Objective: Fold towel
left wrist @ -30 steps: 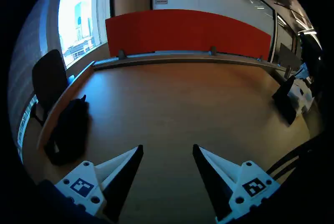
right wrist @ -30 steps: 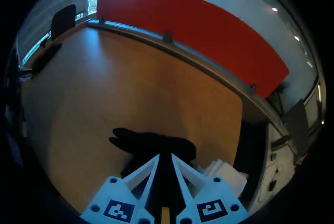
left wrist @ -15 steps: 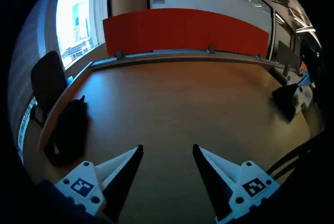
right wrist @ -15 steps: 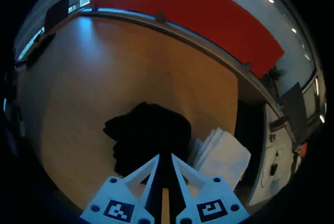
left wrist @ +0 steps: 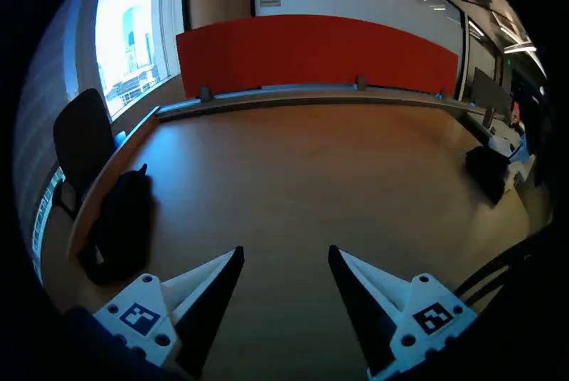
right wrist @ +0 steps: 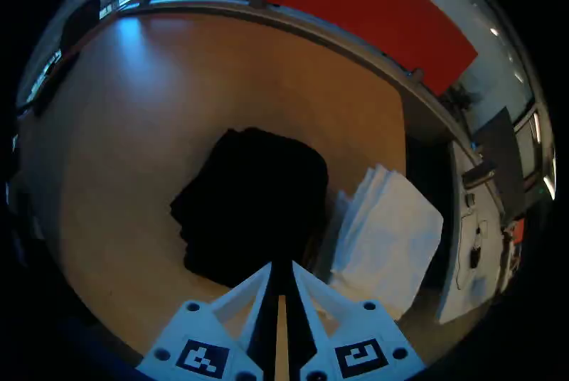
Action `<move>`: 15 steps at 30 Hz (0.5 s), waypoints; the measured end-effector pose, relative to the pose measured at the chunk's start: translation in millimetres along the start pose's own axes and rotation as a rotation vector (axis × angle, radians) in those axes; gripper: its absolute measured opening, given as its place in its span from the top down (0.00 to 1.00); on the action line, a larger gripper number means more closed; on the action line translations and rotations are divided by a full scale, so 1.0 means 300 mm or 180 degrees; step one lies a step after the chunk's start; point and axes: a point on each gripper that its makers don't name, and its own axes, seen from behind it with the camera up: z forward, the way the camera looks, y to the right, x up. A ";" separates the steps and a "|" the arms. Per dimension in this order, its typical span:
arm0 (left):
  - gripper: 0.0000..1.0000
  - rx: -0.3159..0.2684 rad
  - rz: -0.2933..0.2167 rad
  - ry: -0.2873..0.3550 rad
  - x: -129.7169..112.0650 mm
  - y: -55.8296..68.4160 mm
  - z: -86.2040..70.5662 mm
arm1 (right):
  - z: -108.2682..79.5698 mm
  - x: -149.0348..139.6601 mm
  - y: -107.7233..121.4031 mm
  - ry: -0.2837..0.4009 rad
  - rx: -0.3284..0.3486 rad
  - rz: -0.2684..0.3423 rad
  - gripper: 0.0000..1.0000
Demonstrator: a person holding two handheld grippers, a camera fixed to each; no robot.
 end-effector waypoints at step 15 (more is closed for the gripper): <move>0.13 0.0035 0.0021 -0.0011 -0.001 -0.006 -0.006 | 0.086 -0.117 -0.013 -0.0236 -0.0037 0.0260 0.95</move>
